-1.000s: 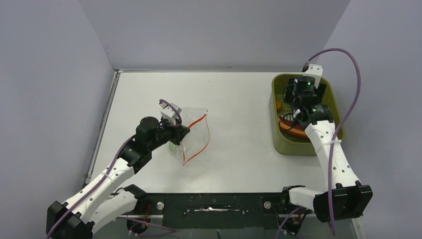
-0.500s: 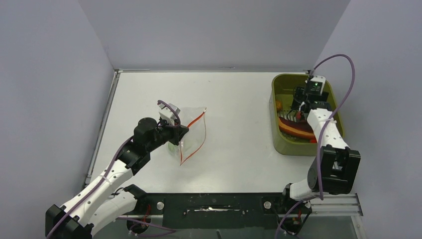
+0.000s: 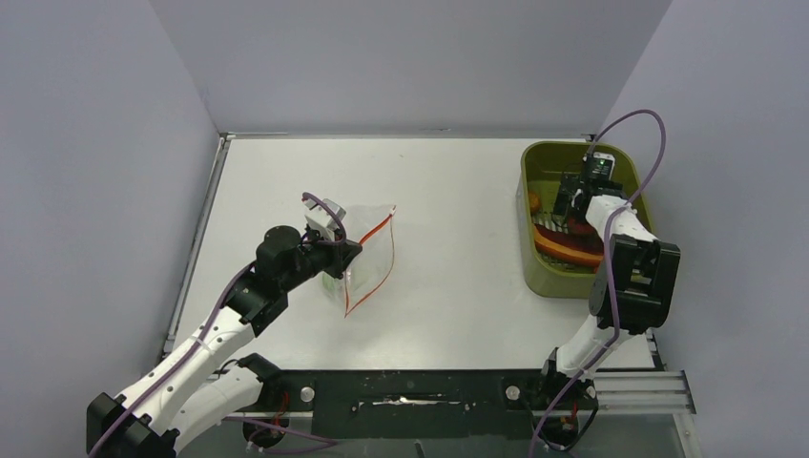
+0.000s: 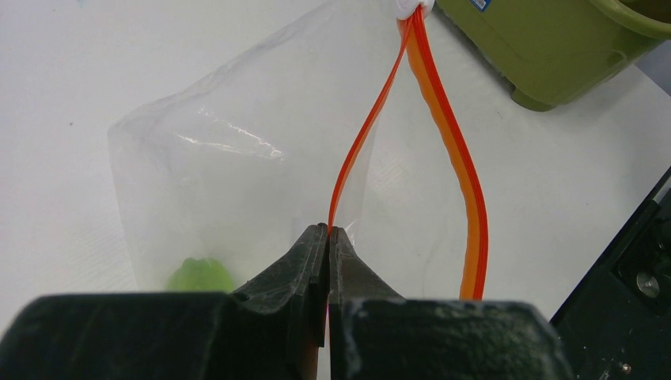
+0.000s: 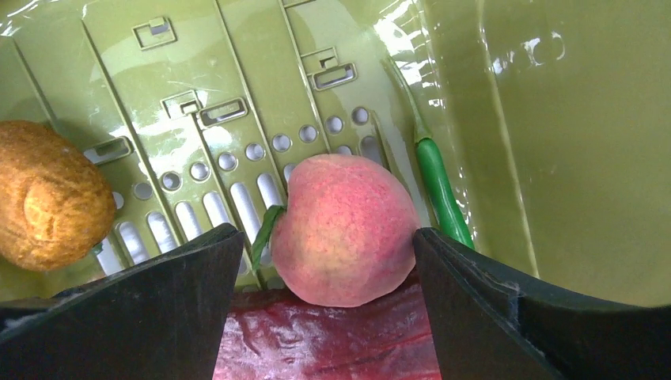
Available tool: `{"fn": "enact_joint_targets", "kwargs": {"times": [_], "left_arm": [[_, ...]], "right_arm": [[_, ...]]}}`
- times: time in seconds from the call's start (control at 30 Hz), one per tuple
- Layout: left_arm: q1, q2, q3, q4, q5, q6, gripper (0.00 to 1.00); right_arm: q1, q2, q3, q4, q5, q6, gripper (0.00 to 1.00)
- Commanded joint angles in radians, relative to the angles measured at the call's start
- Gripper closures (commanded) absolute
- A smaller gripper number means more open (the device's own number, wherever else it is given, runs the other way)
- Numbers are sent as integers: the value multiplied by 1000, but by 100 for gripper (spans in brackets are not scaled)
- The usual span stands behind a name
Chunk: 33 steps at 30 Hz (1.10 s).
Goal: Place the food in the zip-top bag and seal the zipper
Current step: Pick up the fake fruit from the bin.
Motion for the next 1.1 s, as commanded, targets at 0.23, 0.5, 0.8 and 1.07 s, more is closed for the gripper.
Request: {"fn": "enact_joint_targets", "kwargs": {"times": [0.23, 0.5, 0.8, 1.07], "left_arm": [[-3, -15, 12, 22, 3, 9, 100], [-4, -9, 12, 23, 8, 6, 100], [-3, -15, 12, 23, 1, 8, 100], [-2, -22, 12, 22, -7, 10, 100]], "right_arm": [[-9, 47, 70, 68, 32, -30, 19], [-29, 69, 82, 63, 1, -29, 20], [-31, 76, 91, 58, -24, -32, 25], [-31, 60, 87, 45, 4, -20, 35]]}}
